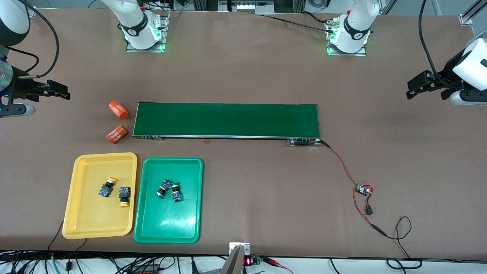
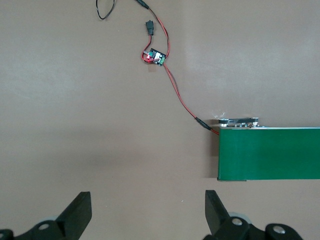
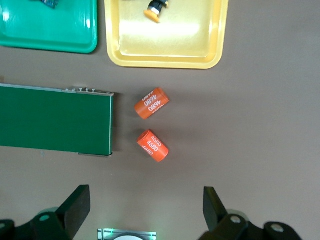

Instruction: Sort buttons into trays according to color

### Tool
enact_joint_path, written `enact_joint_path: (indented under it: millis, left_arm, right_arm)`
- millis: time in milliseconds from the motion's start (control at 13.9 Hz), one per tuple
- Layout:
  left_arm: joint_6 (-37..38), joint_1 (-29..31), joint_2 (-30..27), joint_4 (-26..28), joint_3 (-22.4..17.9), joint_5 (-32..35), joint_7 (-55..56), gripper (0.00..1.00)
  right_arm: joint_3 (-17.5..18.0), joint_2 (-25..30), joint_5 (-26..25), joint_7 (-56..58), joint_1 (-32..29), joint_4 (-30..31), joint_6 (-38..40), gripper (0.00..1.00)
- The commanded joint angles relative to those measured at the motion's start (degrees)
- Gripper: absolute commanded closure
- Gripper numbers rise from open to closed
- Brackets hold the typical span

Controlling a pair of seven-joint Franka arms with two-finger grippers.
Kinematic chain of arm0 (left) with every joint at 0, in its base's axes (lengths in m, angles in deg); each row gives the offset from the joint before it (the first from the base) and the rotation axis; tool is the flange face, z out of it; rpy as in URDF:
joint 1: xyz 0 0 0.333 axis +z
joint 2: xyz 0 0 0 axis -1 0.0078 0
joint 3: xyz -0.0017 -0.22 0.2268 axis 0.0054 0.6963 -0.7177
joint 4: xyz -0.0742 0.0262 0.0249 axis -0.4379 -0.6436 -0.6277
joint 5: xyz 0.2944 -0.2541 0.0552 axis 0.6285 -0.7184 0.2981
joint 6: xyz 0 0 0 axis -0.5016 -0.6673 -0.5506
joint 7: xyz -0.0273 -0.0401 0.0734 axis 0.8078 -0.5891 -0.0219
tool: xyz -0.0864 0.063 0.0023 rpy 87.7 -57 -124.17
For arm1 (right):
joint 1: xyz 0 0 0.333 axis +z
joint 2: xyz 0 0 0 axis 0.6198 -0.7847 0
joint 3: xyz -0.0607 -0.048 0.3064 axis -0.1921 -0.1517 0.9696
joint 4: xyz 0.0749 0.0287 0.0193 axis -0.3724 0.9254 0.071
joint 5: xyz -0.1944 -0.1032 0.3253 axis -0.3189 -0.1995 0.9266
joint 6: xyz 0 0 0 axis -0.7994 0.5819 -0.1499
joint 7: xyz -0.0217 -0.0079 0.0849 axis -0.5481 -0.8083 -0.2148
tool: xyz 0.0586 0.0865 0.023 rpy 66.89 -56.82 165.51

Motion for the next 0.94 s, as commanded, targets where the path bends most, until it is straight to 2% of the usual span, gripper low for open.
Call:
enact_joint_path:
  millis: [0, 864]
  left_arm:
    - [-0.1, 0.0, 0.0, -0.4, 0.0, 0.4, 0.1, 0.00]
    - [-0.1, 0.0, 0.0, -0.4, 0.1, 1.0, -0.4, 0.00]
  right_arm:
    - [3.1, -0.7, 0.3, -0.5, -3.9, -2.0, 0.5, 0.00]
    - [3.2, -0.7, -0.3, -3.7, -3.4, -2.4, 1.1, 0.00]
